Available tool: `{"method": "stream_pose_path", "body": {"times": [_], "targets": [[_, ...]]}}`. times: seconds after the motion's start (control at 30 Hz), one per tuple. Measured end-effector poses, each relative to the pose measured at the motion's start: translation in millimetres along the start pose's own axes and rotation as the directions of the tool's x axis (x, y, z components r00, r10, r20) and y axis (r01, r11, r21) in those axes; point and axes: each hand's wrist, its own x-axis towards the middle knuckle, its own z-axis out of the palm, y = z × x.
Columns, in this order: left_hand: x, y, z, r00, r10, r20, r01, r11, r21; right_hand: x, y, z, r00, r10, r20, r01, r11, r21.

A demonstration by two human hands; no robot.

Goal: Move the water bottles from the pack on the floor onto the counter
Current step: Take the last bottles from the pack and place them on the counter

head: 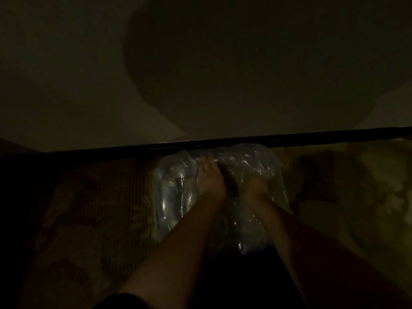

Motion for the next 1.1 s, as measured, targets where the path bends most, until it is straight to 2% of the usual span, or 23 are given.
{"method": "stream_pose_path", "body": {"times": [0.1, 0.2, 0.6, 0.77, 0.9, 1.1], "targets": [[1.3, 2.3, -0.5, 1.0, 0.008, -0.019, -0.007, 0.998, 0.07, 1.8, -3.1, 0.0, 0.999, 0.02, -0.041, -0.018, 0.999, 0.05], [-1.0, -0.5, -0.8, 1.0, 0.022, -0.015, -0.02, 0.995, 0.096, 0.5, -3.8, 4.5, 0.999, 0.045, -0.015, -0.043, 0.994, 0.103], [4.9, -12.7, -1.5, 0.993, 0.11, 0.045, -0.119, 0.942, 0.312, -11.0, 1.6, 12.5, 0.995, -0.102, 0.018, 0.099, 0.987, 0.125], [3.8, -21.1, 1.8, 0.98, 0.147, 0.131, -0.174, 0.958, 0.228, -20.4, 2.8, 15.6, 0.982, -0.184, 0.03, 0.182, 0.982, 0.053], [7.1, -26.9, -2.5, 0.971, 0.196, 0.139, -0.221, 0.955, 0.196, -26.6, 7.1, 8.4, 0.971, -0.239, -0.003, 0.239, 0.966, 0.095], [6.6, -34.6, -13.2, 0.944, 0.294, 0.151, -0.314, 0.941, 0.129, -42.9, 11.9, -6.7, 0.891, -0.445, -0.093, 0.45, 0.892, 0.042]]}}
